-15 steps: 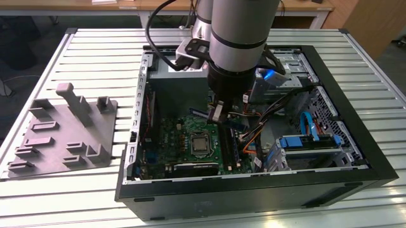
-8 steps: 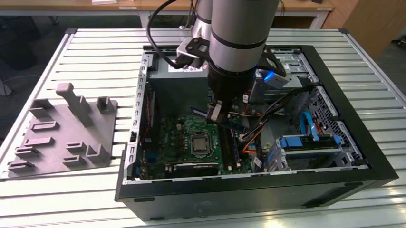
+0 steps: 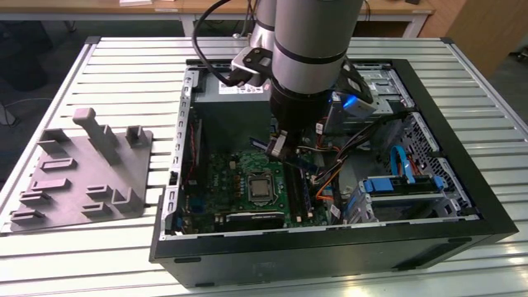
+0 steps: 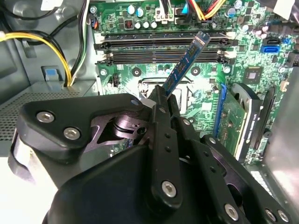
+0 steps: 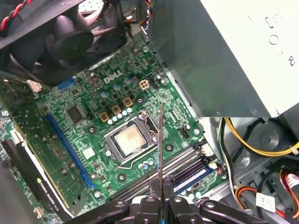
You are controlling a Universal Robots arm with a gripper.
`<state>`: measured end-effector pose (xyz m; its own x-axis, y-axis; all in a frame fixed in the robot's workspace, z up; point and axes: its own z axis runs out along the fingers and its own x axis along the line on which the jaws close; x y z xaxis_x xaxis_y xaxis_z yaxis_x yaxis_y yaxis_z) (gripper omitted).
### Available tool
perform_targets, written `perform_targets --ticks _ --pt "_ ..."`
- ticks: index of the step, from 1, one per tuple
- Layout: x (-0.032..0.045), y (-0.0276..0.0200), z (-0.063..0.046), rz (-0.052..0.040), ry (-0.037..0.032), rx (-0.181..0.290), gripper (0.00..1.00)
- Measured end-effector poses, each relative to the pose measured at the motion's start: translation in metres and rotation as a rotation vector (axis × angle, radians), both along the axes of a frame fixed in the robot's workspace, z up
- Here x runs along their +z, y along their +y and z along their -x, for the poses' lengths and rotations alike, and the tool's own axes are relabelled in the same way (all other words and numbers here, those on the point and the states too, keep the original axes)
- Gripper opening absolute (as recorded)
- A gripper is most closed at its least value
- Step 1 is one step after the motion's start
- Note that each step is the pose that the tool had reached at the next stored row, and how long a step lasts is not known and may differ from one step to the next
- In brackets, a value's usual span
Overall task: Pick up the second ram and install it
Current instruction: 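Insert the second ram into the second slot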
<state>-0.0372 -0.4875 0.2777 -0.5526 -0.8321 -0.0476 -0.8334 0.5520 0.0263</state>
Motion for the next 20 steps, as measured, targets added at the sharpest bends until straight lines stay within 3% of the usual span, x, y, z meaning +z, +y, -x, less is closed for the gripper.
perform_targets --ticks 20 --pt "-0.0004 0.0000 0.0000 0.0000 0.0000 -0.140 0.14"
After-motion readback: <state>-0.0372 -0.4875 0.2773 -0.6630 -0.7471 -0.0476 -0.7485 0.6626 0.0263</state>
